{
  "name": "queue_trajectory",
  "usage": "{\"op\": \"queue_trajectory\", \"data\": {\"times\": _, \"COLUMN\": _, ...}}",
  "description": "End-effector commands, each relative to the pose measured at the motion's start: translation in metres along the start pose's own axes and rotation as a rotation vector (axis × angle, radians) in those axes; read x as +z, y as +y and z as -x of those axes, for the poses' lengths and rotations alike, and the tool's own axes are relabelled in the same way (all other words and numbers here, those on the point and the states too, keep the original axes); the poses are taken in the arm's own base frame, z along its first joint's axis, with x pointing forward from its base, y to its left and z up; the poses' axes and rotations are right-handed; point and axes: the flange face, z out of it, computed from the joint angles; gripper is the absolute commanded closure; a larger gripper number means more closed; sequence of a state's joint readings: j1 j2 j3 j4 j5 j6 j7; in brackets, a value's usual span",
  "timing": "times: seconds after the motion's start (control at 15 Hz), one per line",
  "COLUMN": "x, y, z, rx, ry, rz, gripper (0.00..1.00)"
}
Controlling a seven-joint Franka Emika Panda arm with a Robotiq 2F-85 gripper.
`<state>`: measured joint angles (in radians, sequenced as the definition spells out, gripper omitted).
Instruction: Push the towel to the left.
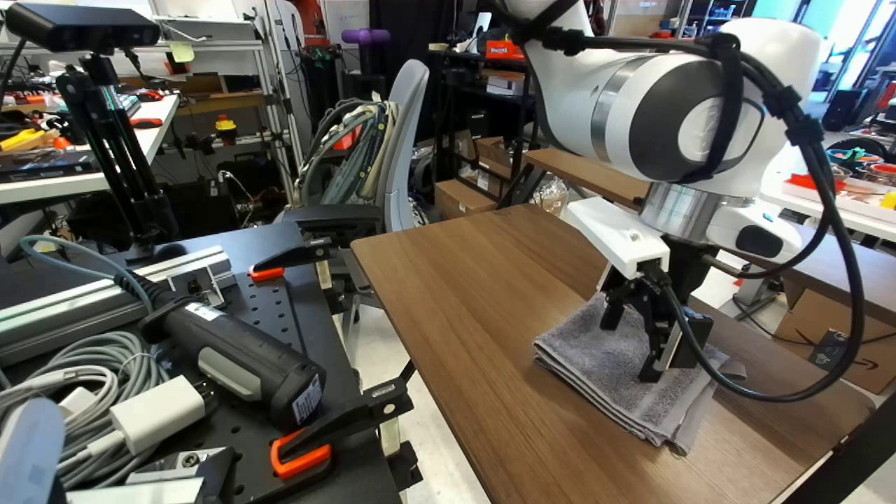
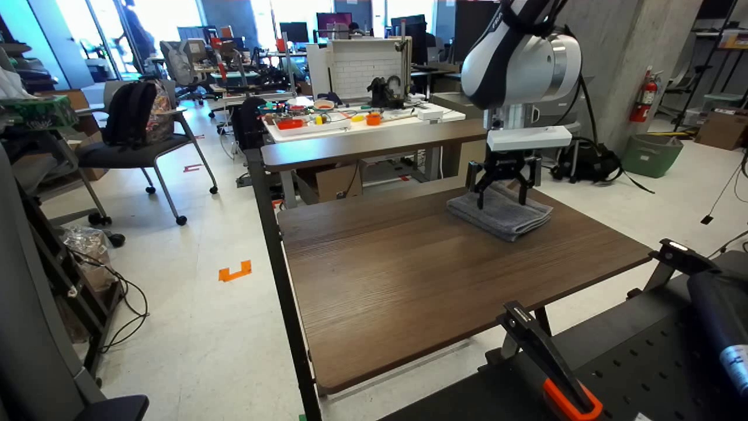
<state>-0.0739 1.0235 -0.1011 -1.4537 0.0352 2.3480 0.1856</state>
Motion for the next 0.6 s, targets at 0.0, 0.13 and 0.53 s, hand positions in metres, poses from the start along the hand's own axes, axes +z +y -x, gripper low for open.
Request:
{"op": "queue_trajectory", "data": {"times": 0.0, "x": 0.014, "y": -0.02, "z": -0.001, "rx": -0.039, "ry": 0.001, "rz": 0.06, "gripper": 0.0}}
{"op": "queue_trajectory", "data": {"times": 0.13, "x": 0.019, "y": -0.035, "z": 0.004, "rx": -0.068, "ry": -0.001, "rz": 0.079, "gripper": 0.0}}
{"op": "queue_trajectory", "data": {"times": 0.53, "x": 0.019, "y": -0.102, "z": 0.029, "rx": -0.196, "ry": 0.011, "rz": 0.118, "gripper": 0.0}}
